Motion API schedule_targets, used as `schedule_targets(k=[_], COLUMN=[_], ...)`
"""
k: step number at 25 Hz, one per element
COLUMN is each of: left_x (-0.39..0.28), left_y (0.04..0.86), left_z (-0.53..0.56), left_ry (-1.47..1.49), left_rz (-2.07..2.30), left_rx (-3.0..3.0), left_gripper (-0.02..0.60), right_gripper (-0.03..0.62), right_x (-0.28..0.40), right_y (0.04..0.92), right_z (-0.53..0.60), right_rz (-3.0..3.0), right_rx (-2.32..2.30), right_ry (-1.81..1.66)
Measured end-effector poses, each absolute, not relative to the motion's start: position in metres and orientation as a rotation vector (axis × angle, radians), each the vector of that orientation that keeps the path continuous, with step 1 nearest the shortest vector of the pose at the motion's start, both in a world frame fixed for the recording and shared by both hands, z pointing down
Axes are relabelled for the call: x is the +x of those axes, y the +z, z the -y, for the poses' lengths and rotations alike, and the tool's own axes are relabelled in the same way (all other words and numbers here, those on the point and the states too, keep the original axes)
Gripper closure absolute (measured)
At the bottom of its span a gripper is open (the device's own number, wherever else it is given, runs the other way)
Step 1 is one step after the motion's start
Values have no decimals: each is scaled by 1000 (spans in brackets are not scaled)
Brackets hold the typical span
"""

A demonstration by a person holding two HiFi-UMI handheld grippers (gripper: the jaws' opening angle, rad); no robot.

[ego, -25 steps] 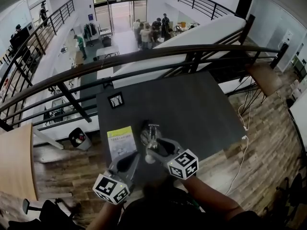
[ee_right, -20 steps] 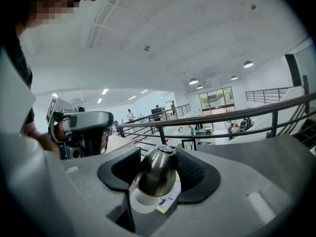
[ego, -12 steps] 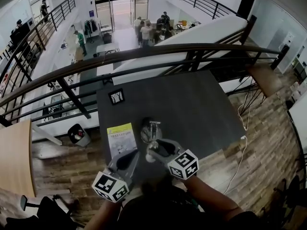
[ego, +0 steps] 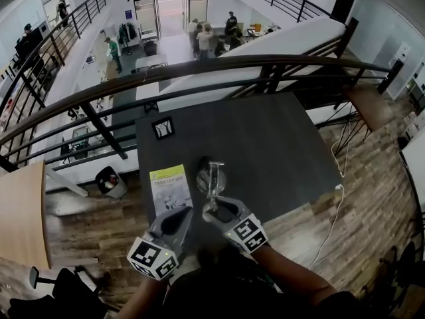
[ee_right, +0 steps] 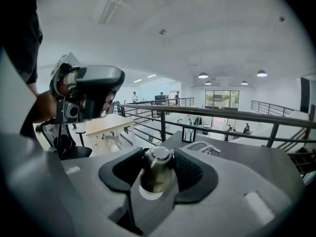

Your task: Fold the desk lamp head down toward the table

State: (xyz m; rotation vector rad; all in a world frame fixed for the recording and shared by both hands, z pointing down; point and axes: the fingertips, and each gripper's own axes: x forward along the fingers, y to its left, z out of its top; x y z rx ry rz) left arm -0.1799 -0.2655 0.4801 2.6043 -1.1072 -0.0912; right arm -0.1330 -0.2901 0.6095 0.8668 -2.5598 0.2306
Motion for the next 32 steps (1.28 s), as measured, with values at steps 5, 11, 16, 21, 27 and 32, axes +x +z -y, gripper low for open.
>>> schedule_targets(k=[5,11,16,21,27,32], left_x=[-185,-191,-190,-191,-192,-193], left_y=[483,486,486,493,495,499], left_z=[265,266,265,263,261,260], left_ry=[-78,-73,-64,-70,-53,-44], left_rz=[1120,1137,1139,1148,1163,1173], left_rx=[2589,2576,2565,2558,2533,2524], left_gripper=[580,580,580,580,580,580], right_gripper=[396,401,404,406,402,398], right_x=[-141,-142,-145,-145,-146,-146], right_y=[636,672,701,723,748,763], right_z=[282,279,279,283,290,296], right_rz=[2495,2394,2345,2310,2281,2261], right_rx=[823,783,751,736,722,716], right_ry=[190,149,116,128,119,75])
